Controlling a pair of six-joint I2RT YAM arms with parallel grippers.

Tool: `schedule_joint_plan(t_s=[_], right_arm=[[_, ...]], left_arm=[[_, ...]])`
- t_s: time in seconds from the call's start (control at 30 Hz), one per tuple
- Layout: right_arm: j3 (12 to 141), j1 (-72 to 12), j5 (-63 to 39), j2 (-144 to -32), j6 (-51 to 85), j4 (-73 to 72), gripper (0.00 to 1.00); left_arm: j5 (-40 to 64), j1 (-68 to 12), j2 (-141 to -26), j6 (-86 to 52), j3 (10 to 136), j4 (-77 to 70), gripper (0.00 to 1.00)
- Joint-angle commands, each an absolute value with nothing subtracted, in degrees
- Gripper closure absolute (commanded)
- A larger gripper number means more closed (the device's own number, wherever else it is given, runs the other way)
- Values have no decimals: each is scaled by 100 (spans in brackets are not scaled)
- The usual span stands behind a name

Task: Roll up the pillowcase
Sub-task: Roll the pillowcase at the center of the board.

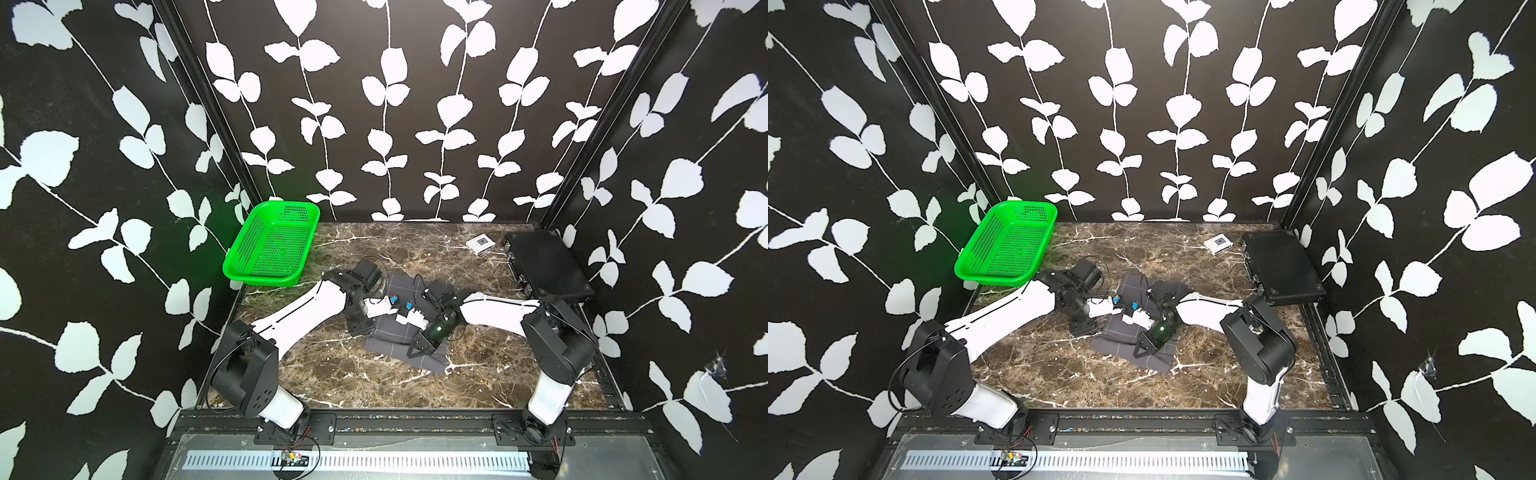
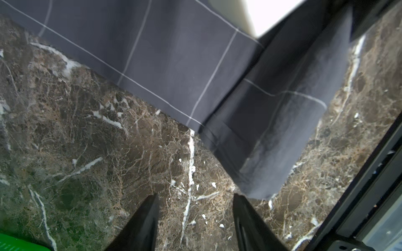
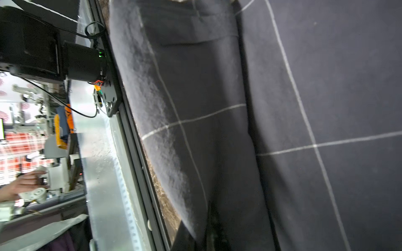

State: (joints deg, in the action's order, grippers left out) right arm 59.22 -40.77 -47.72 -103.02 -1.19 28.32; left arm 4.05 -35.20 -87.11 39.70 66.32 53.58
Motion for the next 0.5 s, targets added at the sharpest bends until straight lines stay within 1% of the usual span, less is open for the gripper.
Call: schedule_joint_plan(t_s=[0.0, 0.17, 0.3, 0.47], right_arm=[[5888, -4007, -5168, -10296, 289, 2746, 93], [5919, -3636, -5744, -10541, 682, 2469, 89], [6141, -3502, -5853, -10734, 586, 2749, 87], [6237, -3097, -5852, -10976, 640, 2679, 85]], left_arm=[[615, -3487, -8778, 3990, 6785, 5485, 45], [674, -3491, -8929, 3861, 6916, 5568, 45], [764, -3488, -8982, 3824, 7046, 5661, 45], [890, -3489, -9100, 3771, 7036, 5573, 44]])
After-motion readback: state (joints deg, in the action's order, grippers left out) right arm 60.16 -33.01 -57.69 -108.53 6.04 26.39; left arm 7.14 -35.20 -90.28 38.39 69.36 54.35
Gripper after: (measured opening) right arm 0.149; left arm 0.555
